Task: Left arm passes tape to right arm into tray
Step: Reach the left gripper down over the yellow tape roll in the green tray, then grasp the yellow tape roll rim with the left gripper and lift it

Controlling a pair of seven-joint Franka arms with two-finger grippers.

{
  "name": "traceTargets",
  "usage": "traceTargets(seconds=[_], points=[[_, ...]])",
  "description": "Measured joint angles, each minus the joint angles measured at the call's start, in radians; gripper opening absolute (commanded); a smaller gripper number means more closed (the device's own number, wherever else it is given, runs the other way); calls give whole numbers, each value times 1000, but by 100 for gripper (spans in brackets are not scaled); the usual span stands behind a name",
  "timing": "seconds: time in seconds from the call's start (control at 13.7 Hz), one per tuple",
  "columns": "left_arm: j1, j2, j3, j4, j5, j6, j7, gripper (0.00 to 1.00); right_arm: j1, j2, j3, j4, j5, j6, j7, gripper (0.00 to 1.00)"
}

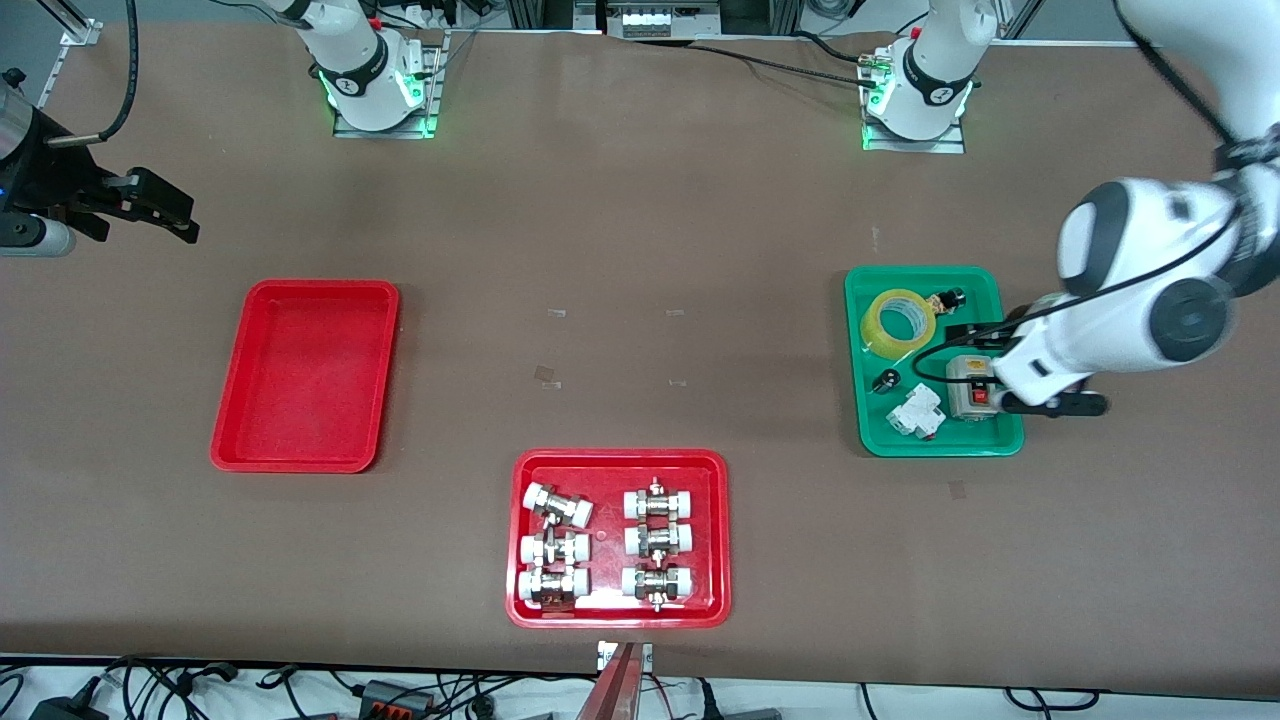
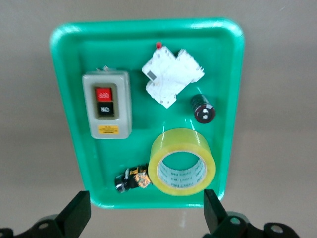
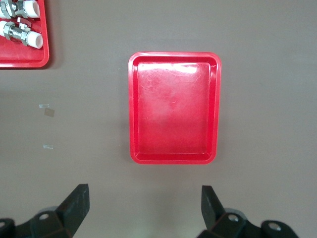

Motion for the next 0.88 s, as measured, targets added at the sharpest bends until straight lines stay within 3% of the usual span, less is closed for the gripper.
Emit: traceTargets(seconds=[0.37,0.88], points=[[-9,-17,-26,-301,0,294,-121,100,0,-1,2,0,0,0,2,100],[-2,-17,-30,-375,0,346,-146,100,0,-2,2,0,0,0,3,100]])
